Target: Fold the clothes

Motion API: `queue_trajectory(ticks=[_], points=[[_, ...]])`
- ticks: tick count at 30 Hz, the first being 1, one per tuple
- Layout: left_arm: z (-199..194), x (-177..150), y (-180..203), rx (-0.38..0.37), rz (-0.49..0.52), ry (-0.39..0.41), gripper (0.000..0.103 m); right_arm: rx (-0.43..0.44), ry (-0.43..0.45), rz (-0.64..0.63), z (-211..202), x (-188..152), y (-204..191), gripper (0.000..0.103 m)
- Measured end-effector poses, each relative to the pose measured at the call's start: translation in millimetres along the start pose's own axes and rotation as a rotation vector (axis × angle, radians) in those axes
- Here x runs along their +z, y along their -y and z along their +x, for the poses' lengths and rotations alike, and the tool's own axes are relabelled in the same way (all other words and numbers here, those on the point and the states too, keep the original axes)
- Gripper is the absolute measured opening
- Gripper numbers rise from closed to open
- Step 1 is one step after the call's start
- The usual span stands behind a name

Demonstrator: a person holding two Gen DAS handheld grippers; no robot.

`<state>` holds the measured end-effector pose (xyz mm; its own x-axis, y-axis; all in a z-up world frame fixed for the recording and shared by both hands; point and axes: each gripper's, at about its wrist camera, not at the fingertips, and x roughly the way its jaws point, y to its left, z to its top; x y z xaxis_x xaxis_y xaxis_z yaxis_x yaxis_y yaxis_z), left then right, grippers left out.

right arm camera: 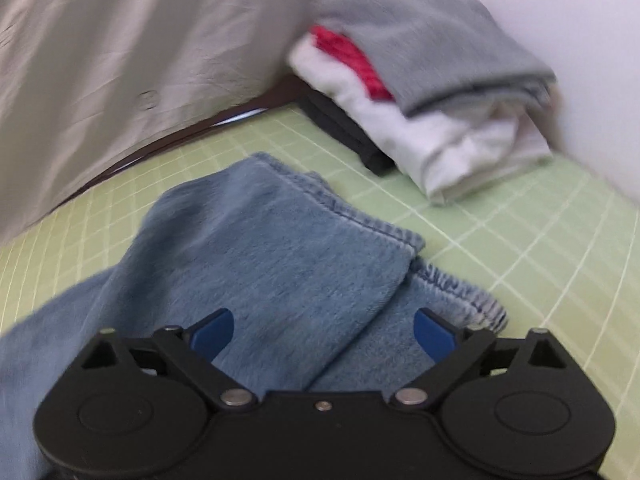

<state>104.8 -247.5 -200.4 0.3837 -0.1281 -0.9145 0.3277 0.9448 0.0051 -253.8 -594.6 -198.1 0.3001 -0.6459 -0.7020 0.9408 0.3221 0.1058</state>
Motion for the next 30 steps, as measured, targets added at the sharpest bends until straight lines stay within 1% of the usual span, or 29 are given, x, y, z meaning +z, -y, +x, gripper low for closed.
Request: queue_trajectory(ticks=[1, 2, 3, 5, 6, 7, 8, 10, 11, 12, 13, 14, 16, 18, 20, 21, 24, 26, 29, 30], points=[[0, 0, 0, 0.0, 0.0, 0.001, 0.103, -0.008, -0.005, 0.035, 5, 2, 3, 0.091], [1, 0, -1, 0.0, -0.001, 0.002, 0.103, -0.015, -0.009, 0.069, 9, 4, 6, 0.089], [1, 0, -1, 0.001, -0.002, 0.002, 0.103, -0.019, -0.007, 0.084, 13, 7, 8, 0.085], [2, 0, -1, 0.003, -0.005, 0.004, 0.103, -0.024, 0.001, 0.096, 19, 11, 13, 0.081], [2, 0, -1, 0.004, -0.007, 0.005, 0.103, -0.024, 0.007, 0.092, 21, 13, 15, 0.077], [2, 1, -2, 0.004, -0.009, 0.005, 0.103, -0.025, 0.012, 0.089, 23, 14, 17, 0.069], [2, 1, -1, 0.005, -0.01, 0.006, 0.103, -0.02, 0.02, 0.086, 25, 17, 20, 0.063], [2, 0, 0, 0.007, -0.013, 0.007, 0.103, -0.025, 0.015, 0.08, 28, 23, 25, 0.022], [2, 0, 0, 0.008, -0.015, 0.008, 0.103, -0.006, 0.012, 0.077, 29, 26, 30, 0.017], [2, 0, 0, 0.009, -0.017, 0.009, 0.103, 0.014, 0.008, 0.074, 29, 29, 34, 0.015], [1, 0, 0, 0.01, -0.018, 0.01, 0.103, 0.036, 0.027, 0.081, 24, 31, 38, 0.014], [1, 0, 1, 0.01, -0.018, 0.011, 0.103, 0.057, 0.047, 0.088, 20, 33, 42, 0.014], [1, -1, 0, 0.01, -0.017, 0.014, 0.103, 0.062, 0.11, 0.094, -2, 39, 44, 0.013], [1, -1, 1, 0.009, -0.016, 0.017, 0.103, 0.041, 0.179, 0.121, -31, 43, 45, 0.013], [1, -2, 1, 0.009, -0.016, 0.019, 0.103, 0.007, 0.239, 0.179, -59, 42, 51, 0.002], [0, -2, 1, 0.009, -0.016, 0.02, 0.103, -0.002, 0.229, 0.208, -64, 40, 58, 0.003], [1, -1, 1, 0.008, -0.014, 0.018, 0.103, -0.06, 0.107, 0.193, -41, 20, 72, 0.003], [1, 0, 0, 0.006, -0.01, 0.015, 0.103, -0.093, 0.041, 0.163, -27, 4, 73, 0.003], [2, -1, 0, 0.005, -0.007, 0.02, 0.103, -0.104, 0.03, 0.192, -26, -2, 75, 0.003], [2, -1, 0, 0.005, -0.007, 0.022, 0.103, -0.118, 0.028, 0.198, -26, -1, 74, 0.005]])
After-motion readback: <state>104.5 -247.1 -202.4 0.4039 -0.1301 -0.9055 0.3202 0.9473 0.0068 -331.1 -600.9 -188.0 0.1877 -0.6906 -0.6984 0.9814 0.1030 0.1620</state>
